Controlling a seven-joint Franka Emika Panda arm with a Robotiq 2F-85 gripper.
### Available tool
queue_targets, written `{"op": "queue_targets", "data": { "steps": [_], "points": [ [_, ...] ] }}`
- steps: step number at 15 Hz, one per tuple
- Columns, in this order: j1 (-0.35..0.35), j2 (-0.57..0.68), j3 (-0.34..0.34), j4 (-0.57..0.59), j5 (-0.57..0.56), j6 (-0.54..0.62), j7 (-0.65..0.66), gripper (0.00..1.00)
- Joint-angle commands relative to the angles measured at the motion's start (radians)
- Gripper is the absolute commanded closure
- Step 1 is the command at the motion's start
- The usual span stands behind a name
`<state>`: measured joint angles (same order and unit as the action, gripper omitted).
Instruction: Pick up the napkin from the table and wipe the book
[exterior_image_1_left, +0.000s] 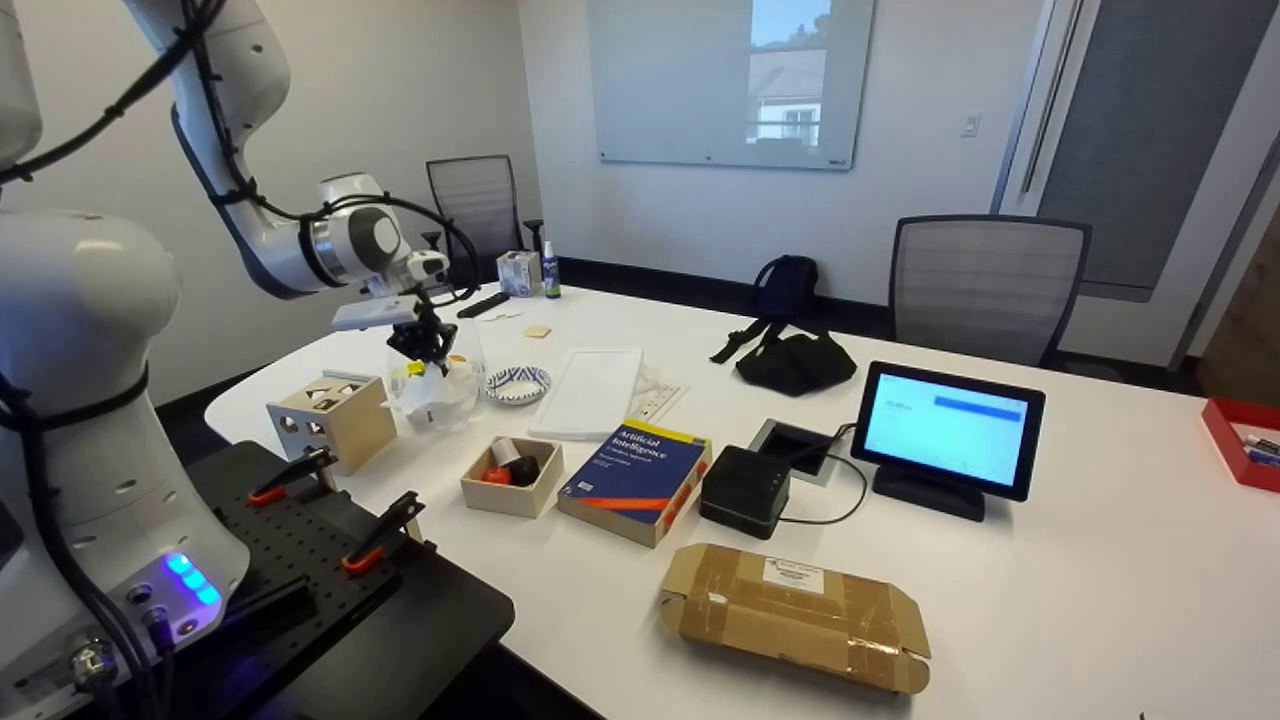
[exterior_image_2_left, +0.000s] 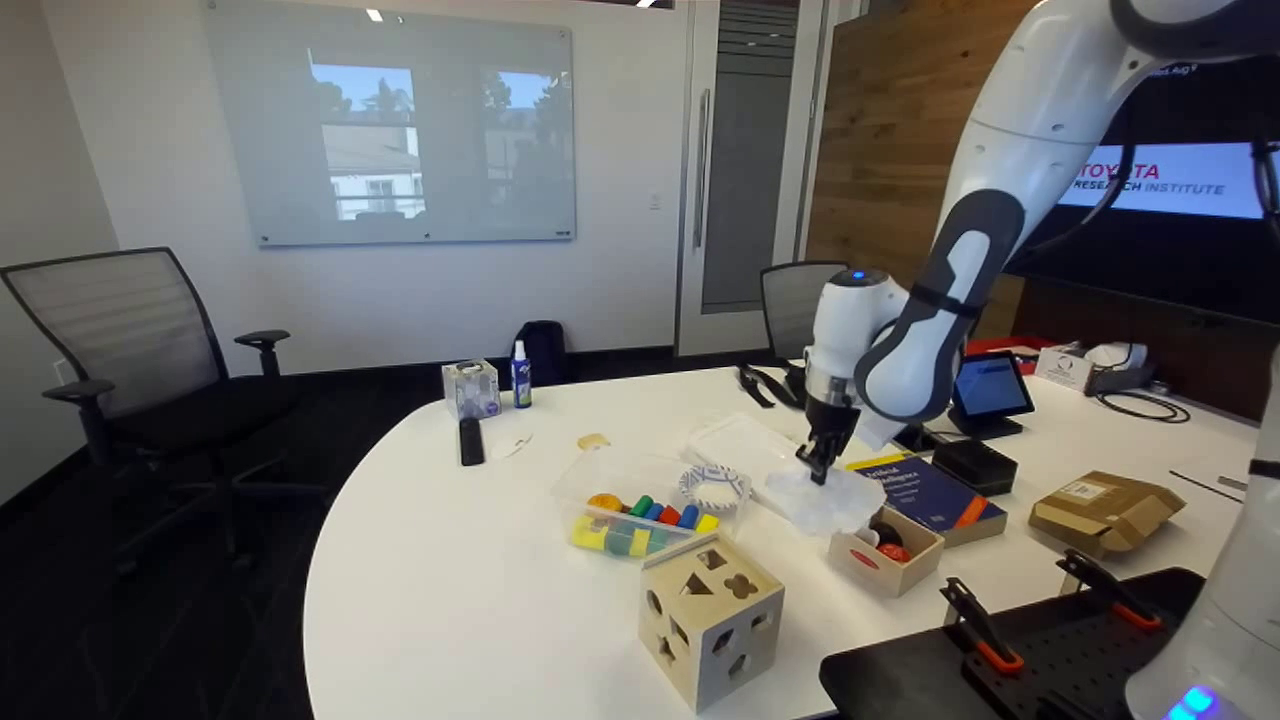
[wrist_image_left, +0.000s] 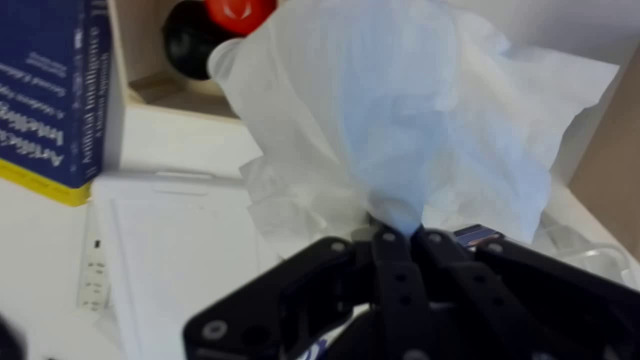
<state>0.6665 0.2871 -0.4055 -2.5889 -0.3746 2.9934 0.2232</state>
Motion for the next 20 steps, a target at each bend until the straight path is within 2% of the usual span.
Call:
{"op": "queue_targets", "data": {
  "steps": [1,2,4,8,12,14,16,17,18,20],
  "points": [
    [0.150,-0.129,-0.281,0.007,-0.277,-0.096,0.184,0.99],
    [0.164,-0.151,-0.345,0.024,-0.370,-0.126,0.240,0.99],
    [0.135,-0.163,-0.405,0.032,-0.460,-0.119,0.264,0.99],
    [0.062,-0.126,-0.464,0.029,-0.464,-0.055,0.188,0.99],
    [-0.031,-0.068,-0.464,0.046,-0.426,0.011,0.097,0.99],
    [-0.107,-0.041,-0.434,0.046,-0.373,0.049,0.015,0.99],
    [-0.215,0.005,-0.367,0.054,-0.285,0.089,-0.093,0.99],
    [-0.287,0.030,-0.309,0.065,-0.230,0.106,-0.155,0.99],
    [-0.396,0.050,-0.212,0.084,-0.201,0.118,-0.196,0.99],
    [-0.547,0.119,-0.062,0.145,-0.109,0.130,-0.294,0.99]
  ]
}}
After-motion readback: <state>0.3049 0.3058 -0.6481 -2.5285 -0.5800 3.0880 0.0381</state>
